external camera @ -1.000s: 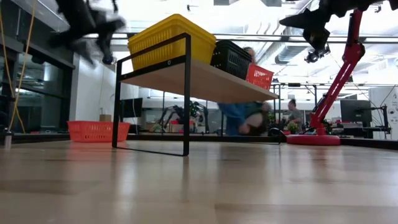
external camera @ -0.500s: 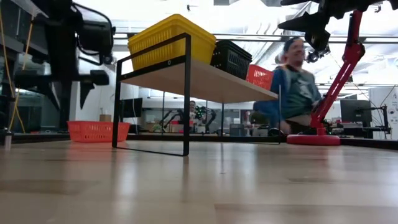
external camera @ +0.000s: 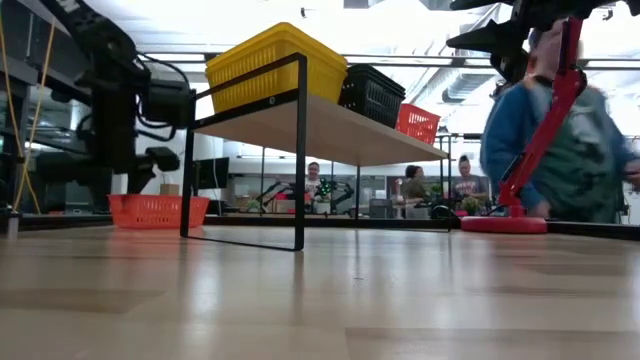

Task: Stack baskets on shelf by color
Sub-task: Stack the top orange bin on top of the orange bin on the shelf

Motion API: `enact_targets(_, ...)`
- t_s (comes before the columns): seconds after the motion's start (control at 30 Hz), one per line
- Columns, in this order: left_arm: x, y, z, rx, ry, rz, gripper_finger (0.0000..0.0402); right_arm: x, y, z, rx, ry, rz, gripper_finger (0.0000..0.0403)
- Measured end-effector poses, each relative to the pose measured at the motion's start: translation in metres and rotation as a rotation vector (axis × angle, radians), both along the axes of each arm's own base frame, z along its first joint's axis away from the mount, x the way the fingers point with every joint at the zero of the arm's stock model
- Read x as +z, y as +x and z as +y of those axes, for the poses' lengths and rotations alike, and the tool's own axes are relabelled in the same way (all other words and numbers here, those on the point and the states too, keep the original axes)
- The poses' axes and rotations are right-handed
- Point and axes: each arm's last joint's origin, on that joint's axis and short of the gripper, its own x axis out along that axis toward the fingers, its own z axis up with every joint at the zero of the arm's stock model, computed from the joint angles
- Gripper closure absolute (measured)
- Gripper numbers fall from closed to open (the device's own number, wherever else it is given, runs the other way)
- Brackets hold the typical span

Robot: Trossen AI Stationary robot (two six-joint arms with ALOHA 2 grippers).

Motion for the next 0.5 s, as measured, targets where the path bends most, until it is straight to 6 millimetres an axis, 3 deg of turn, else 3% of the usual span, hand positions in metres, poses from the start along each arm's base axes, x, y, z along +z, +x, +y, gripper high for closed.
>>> enact_targets(0.1,-0.006,0.002,0.007,-0.011,-0.02,-0.01,0.0274,0.0,0.0,0.0,0.0,0.0,0.0,0.0215)
enact_targets(0.27,-0.009,0.004,0.01,-0.069,-0.047,-0.013,0.0384,0.0,0.0,0.0,0.0,0.002,0.0,0.0215)
enact_targets(0.37,0.003,0.003,0.009,-0.1,0.007,-0.025,0.0387,0.0,0.0,0.0,-0.001,0.002,0.0,0.0215)
enact_targets(0.5,0.039,-0.001,0.01,-0.155,0.183,-0.025,0.0399,0.0,0.0,0.0,-0.001,0.003,0.0,0.0215)
